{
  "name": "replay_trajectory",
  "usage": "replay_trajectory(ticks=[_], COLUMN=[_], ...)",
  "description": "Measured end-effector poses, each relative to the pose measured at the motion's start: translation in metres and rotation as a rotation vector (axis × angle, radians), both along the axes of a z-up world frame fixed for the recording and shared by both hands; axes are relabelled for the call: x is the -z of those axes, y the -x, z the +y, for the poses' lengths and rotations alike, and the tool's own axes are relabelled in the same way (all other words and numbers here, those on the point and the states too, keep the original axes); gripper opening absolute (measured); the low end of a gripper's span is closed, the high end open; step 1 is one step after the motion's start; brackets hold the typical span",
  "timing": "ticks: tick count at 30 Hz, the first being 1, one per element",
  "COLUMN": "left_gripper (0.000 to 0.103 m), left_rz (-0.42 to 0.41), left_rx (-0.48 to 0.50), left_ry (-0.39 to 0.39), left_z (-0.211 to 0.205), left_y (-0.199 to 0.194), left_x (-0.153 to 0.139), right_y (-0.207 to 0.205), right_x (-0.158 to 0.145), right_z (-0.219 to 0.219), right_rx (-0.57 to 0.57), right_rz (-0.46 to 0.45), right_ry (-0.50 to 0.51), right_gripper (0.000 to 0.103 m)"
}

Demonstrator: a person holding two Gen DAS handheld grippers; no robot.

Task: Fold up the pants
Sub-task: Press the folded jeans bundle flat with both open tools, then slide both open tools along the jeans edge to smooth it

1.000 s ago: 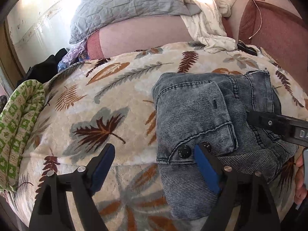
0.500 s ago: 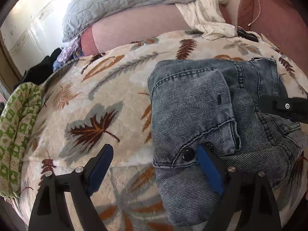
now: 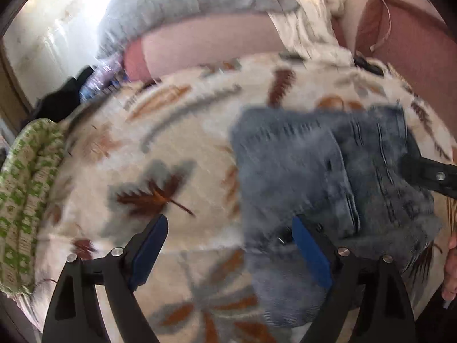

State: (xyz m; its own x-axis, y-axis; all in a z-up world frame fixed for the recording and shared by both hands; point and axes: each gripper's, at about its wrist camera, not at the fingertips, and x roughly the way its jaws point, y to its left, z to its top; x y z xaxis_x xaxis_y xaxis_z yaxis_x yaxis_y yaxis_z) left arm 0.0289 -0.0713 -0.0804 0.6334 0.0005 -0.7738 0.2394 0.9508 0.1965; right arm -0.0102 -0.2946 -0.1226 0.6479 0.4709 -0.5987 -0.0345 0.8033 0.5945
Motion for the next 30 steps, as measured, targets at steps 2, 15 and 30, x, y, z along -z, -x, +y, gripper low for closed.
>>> replay_trajectory(ticks=[2,15,30], left_gripper=[0.090,0.090,0.090], left_rz=[-0.023,-0.029,0.018], left_rx=[-0.003,-0.006,-0.014], left_ry=[-0.001,-0.064,-0.175], left_z=[0.004,-0.020,-0.046], left_y=[-0.006,-0.084,-0.128], left_x=[-0.011,-0.008,0.046], right_y=[0.006,-0.039,-0.078], right_x=[-0.009,-0.025,0.026], right_z=[-0.011,-0.031,-0.046], right_rx=[0.030,0.100,0.128], right_rz=[-0.054,-0.165,0.066], right_ry=[-0.057,-0.091,-0.131], right_gripper=[0.096,0.096,0.097])
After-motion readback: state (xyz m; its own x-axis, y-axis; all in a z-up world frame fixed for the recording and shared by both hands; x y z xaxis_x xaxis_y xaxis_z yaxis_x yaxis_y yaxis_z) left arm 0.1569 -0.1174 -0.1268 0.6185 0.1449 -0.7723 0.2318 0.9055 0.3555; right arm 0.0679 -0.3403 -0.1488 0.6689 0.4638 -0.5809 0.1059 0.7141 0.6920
